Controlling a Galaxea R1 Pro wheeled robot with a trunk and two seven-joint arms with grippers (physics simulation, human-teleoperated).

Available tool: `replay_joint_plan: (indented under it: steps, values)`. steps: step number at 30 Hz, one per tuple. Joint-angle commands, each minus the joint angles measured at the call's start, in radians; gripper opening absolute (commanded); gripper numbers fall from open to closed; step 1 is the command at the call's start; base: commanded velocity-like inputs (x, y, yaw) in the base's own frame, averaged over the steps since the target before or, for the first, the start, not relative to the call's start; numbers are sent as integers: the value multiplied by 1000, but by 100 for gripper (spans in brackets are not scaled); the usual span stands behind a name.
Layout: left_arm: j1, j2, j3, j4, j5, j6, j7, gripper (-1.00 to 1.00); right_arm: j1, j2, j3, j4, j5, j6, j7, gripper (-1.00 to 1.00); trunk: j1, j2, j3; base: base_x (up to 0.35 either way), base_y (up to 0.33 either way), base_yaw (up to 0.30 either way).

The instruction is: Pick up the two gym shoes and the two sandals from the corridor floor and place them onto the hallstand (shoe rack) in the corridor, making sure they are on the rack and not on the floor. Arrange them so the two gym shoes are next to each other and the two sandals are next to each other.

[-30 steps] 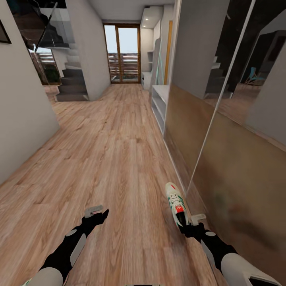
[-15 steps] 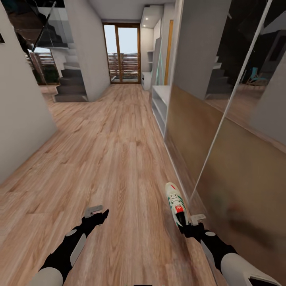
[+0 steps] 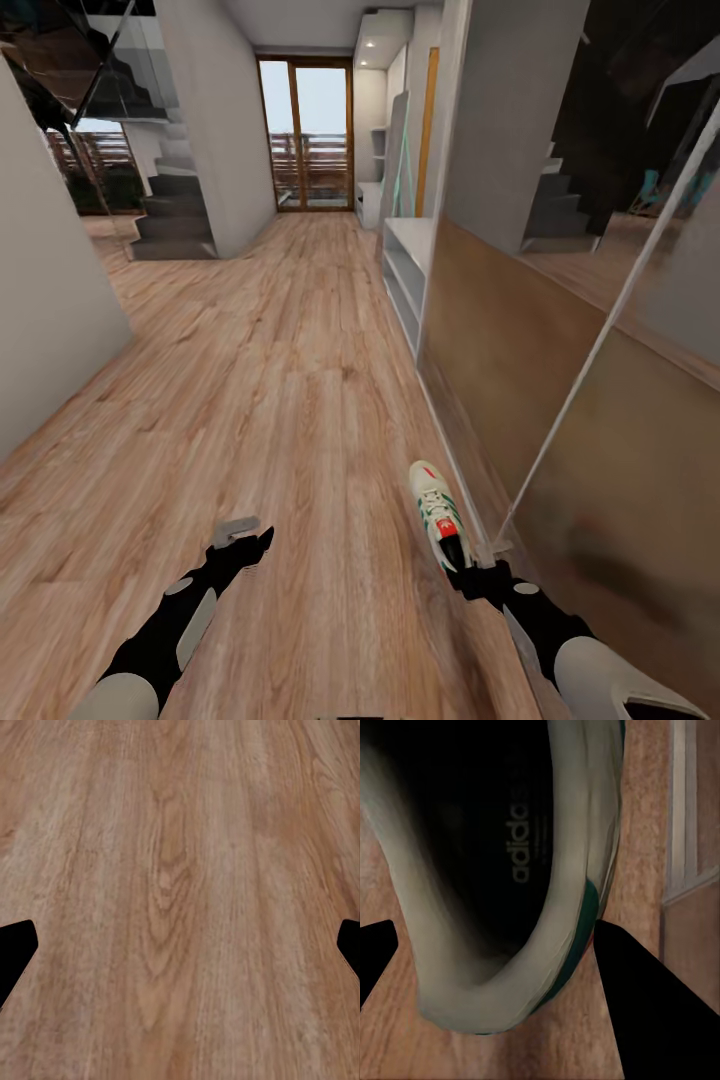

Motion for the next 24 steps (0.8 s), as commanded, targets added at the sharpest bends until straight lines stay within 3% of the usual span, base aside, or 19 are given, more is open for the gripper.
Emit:
replay_joint_plan:
  steps: [1,24]
  values:
    - [0,0,0,0,0,0,0,100,0,0,2,0,-2,0,-2,-100,0,0,0,346,0,0]
    - [0,0,0,0,0,0,0,100,0,0,6,0,-2,0,-2,-100,0,0,0,346,0,0]
